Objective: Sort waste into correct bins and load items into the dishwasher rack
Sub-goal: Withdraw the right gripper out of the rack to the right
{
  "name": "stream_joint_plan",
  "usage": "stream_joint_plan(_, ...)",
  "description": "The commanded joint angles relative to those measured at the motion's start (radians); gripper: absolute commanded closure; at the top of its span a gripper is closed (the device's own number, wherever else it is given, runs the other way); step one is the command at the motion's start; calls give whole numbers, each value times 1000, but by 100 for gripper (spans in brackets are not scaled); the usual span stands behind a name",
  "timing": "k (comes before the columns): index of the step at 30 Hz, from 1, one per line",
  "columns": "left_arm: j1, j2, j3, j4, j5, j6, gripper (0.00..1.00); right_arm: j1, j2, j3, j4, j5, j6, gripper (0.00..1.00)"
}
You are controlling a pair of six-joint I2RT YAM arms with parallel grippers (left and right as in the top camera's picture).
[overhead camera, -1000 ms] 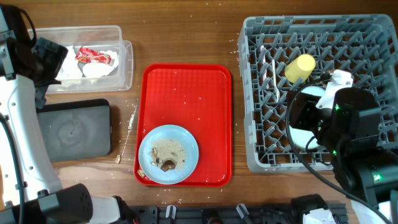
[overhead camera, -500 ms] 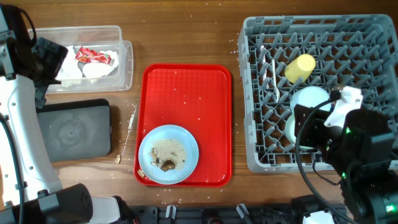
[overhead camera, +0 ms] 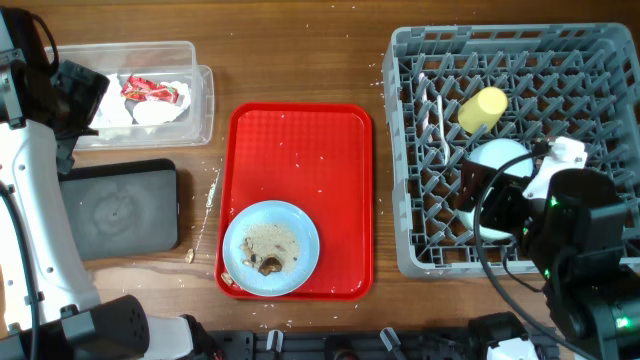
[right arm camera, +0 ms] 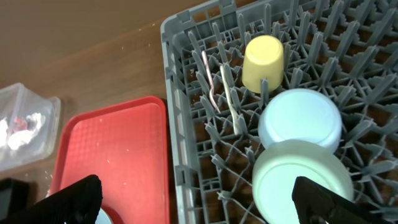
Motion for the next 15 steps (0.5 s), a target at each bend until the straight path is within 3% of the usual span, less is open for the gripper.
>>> stream_joint_plan(1,2,5,1,-1,-3,-9,0,4,41,-5,9,18,164,1)
stream_joint_plan(6,2,5,1,-1,-3,-9,0,4,53,-2,109,110,147,0)
stream_joint_plan(10,2,5,1,-1,-3,-9,0,2,44,-3,142,499,149,0)
stream_joint_plan(15,2,5,1,-1,-2,-9,0,-95,46,-3,158,477,107,0)
